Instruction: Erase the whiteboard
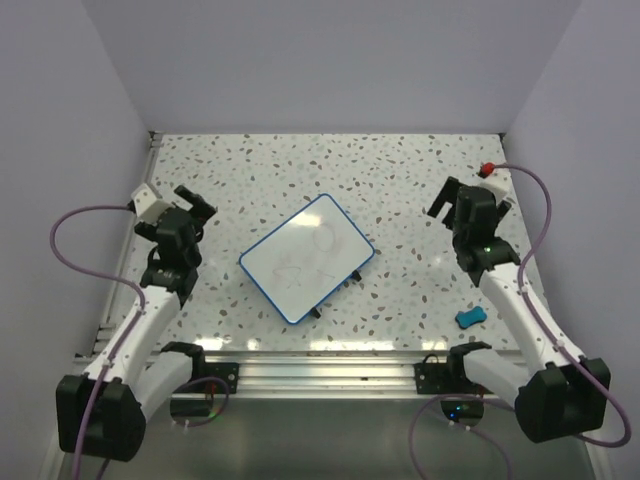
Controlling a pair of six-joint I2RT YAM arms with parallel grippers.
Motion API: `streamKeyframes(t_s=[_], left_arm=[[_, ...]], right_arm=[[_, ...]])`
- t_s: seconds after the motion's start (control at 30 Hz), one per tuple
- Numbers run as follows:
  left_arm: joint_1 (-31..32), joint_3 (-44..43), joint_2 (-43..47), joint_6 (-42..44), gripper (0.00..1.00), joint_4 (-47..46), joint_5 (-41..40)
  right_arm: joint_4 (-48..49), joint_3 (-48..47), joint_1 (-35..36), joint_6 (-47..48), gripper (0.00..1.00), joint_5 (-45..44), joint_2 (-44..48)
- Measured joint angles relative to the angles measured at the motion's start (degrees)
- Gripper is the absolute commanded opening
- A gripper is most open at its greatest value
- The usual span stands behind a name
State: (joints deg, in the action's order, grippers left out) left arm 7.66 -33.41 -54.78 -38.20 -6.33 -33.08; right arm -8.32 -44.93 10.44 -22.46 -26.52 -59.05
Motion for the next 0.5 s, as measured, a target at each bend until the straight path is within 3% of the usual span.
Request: streamKeyframes(t_s=[0.17, 0.3, 0.5], left_arm=[[0.0, 0.76, 7.41, -0.59, 1.0, 3.15, 5.9], [0.0, 2.97, 12.28, 1.68, 1.0, 1.77, 14.8], [0.0, 2.64, 8.96, 6.51, 1.0, 1.81, 28.76]], right_arm=[[-19.26, -9.97, 0.0, -9.92, 0.98, -2.51, -8.5], [-30.01, -11.61, -0.15, -19.56, 0.94, -2.91, -12.76], [-43.67, -11.78, -2.95, -35.8, 0.92, -4.2, -15.67]])
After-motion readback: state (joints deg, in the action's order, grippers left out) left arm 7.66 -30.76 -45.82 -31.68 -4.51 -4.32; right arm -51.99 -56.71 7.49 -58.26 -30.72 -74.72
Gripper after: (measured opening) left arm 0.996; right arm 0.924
